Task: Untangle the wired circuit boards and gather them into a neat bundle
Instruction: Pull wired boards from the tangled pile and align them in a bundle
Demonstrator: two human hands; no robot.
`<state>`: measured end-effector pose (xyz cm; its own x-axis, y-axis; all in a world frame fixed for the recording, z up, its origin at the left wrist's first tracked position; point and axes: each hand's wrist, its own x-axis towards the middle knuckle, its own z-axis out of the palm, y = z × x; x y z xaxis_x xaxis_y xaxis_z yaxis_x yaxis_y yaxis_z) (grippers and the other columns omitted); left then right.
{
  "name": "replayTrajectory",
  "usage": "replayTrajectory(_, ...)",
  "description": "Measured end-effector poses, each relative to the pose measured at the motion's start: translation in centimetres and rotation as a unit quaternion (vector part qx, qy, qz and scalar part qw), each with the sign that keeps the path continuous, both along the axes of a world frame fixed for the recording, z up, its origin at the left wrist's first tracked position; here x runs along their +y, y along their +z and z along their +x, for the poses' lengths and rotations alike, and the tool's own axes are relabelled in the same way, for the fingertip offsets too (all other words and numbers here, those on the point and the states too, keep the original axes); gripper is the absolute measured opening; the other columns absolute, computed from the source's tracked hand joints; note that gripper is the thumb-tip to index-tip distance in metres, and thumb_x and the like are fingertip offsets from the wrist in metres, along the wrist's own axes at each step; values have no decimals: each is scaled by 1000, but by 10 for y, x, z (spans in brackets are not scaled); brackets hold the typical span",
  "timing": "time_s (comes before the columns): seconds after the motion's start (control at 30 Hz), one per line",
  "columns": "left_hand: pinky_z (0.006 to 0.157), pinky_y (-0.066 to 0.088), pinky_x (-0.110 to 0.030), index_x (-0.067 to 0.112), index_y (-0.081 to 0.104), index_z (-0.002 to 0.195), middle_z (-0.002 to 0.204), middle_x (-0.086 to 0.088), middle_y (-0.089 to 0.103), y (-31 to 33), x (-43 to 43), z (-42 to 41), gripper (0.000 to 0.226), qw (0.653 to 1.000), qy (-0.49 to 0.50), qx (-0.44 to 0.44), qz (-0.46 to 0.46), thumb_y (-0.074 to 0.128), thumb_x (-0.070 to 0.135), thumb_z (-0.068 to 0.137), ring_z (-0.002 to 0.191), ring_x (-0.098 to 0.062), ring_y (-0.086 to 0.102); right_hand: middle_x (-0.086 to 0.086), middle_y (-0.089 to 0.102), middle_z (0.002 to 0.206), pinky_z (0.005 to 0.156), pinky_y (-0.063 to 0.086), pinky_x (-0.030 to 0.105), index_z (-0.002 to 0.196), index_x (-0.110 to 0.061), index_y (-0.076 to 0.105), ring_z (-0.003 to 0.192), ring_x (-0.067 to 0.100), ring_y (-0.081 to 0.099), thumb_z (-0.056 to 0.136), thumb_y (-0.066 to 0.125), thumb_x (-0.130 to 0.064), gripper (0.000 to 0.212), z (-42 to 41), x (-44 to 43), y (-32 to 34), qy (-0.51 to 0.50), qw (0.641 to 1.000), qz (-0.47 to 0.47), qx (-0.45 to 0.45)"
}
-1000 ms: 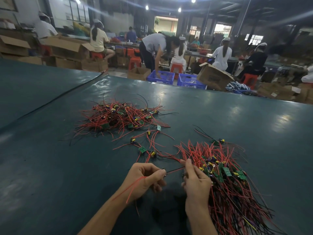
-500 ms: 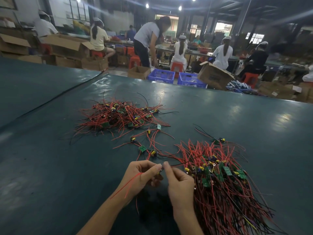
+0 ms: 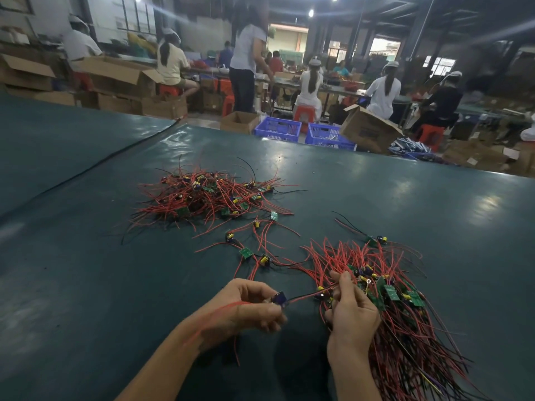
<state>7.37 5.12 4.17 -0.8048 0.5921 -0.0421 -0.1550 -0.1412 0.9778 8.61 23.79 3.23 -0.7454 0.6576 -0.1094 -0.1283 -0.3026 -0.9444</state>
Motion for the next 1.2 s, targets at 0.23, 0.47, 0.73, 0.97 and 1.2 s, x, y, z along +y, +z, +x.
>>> replayTrajectory(0.23,72,57,-30,-7,59,121,110,-24,68,0,-11,-5,36,981,-166,-94,31,53,11,91,88,-23,70,-9,44,47,34,22,17,70,-15,75,35,2,25,93,63,-27,29,1,-5,-1,-6,999,16,30)
replayTrajectory(0.47,56,52,-22,10,70,101,88,-19,73,-5,6,0,28,995,-63,-74,-8,73,32,83,67,-20,69,-1,67,61,35,26,16,74,-25,78,38,2,32,90,65,-32,22,2,-11,-1,67,997,2,39)
replayTrajectory(0.73,57,59,-23,2,58,91,104,-25,70,0,13,-13,18,922,239,-166,255,64,12,76,79,-24,74,8,72,81,66,51,19,95,-16,74,70,9,64,82,73,1,22,7,-41,-11,223,958,172,50)
replayTrajectory(0.97,57,58,-25,7,73,80,98,-17,72,-9,15,-12,16,926,245,-166,233,75,14,67,80,-20,72,-4,72,66,60,48,11,82,-6,78,63,1,66,85,69,-7,10,12,-50,-8,186,969,139,83)
replayTrajectory(1.2,62,56,-22,1,69,99,91,-16,74,-11,22,-7,39,956,237,-107,138,77,13,63,79,-21,72,-2,57,52,45,39,13,74,-13,79,46,4,45,84,69,-24,17,10,-46,-9,147,985,71,57)
